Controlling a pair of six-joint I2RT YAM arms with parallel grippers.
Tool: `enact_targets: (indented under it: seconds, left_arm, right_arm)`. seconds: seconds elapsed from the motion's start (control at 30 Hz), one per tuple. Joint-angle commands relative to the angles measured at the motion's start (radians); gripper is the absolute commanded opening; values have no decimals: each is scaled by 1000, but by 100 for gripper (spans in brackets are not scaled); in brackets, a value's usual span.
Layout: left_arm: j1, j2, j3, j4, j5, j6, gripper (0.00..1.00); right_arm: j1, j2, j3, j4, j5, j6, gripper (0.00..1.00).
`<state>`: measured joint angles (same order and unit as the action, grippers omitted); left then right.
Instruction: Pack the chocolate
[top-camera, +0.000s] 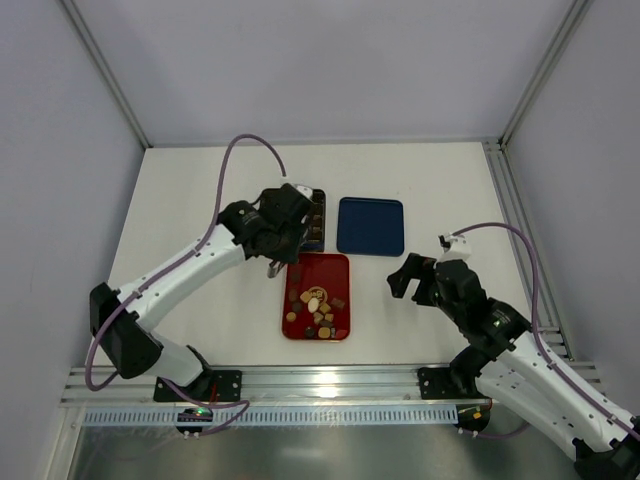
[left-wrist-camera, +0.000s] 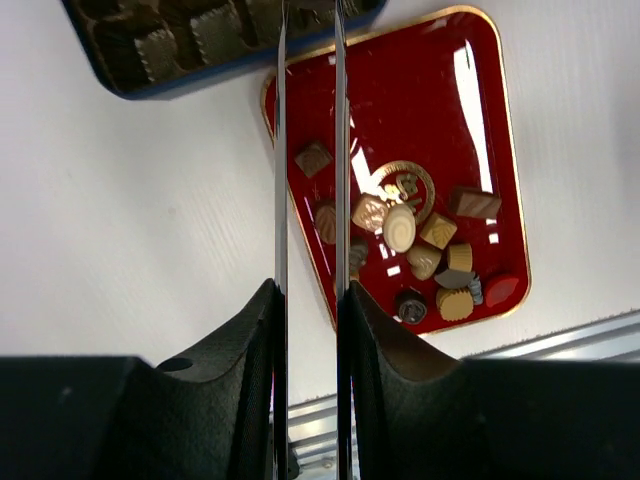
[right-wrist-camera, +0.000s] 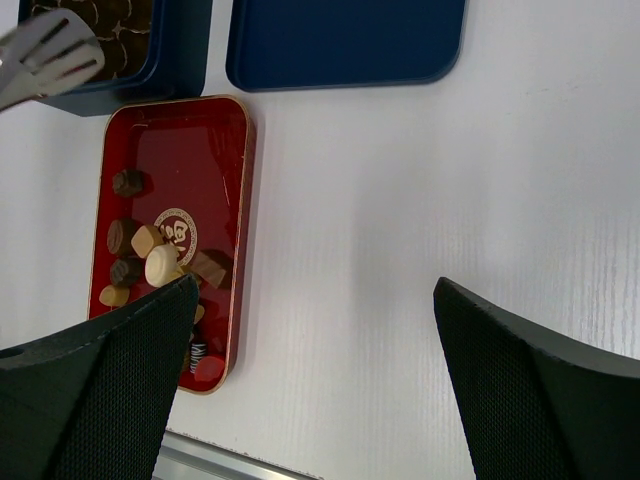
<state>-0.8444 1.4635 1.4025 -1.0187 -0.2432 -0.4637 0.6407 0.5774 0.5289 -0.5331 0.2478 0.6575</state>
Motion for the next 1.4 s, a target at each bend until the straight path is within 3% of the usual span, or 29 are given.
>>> enact_targets:
  seconds: [0.0, 0.23, 0.47, 1.37]
  left_arm:
    - [74, -17, 96, 6, 2, 42, 31]
    - [243, 96, 200, 38, 41, 83, 30]
    - [310, 230, 302, 57, 36, 108, 30]
    - [354, 366, 360, 91, 30, 131, 31]
  right_arm:
    - [4, 15, 19, 38, -5, 1, 100]
    - [4, 42, 46, 33, -5, -15, 100]
    - [2, 61, 52, 36, -16, -21, 100]
    - [4, 70, 25, 51, -27, -15, 100]
